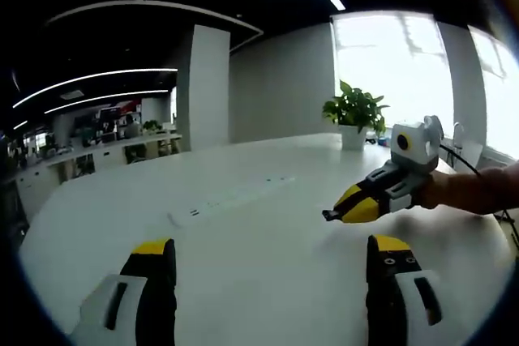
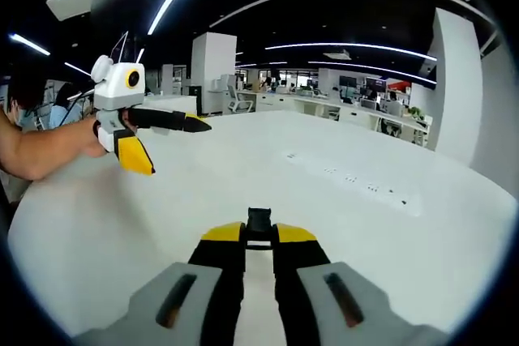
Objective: Snap the two parts of the plastic buckle together until the buckle closes and remains connected.
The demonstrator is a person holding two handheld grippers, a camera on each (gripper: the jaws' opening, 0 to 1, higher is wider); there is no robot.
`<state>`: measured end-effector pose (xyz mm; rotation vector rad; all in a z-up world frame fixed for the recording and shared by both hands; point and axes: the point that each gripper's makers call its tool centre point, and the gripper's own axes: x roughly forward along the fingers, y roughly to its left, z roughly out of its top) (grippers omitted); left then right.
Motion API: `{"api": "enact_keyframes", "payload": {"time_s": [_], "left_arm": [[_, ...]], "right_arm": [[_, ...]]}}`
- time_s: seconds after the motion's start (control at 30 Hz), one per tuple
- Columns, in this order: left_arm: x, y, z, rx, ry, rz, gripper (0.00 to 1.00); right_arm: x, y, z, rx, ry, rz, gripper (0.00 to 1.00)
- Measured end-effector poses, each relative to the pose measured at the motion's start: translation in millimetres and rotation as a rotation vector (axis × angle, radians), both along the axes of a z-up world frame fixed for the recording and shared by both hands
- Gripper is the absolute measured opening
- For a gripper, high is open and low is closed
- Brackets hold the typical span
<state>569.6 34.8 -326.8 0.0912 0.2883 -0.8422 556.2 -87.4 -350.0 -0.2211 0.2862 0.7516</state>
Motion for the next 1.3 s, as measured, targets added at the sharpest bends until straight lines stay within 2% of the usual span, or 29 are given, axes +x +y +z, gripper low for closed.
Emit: {"api": "enact_keyframes", "payload": {"time_s": [0.77,1.3], "left_arm": [[9.5,-8,-6.8,0.014,0.020,-0.022,0.99],[21.2,-10,-4.6,0.011,0.021,-0.017,0.99]], "right_arm": [[14,-3,-1.4,-0.003,0.004,-0.018,0.10],[28,-7,-3.1,-0.003,0.014,-0.034,0.10]]}}
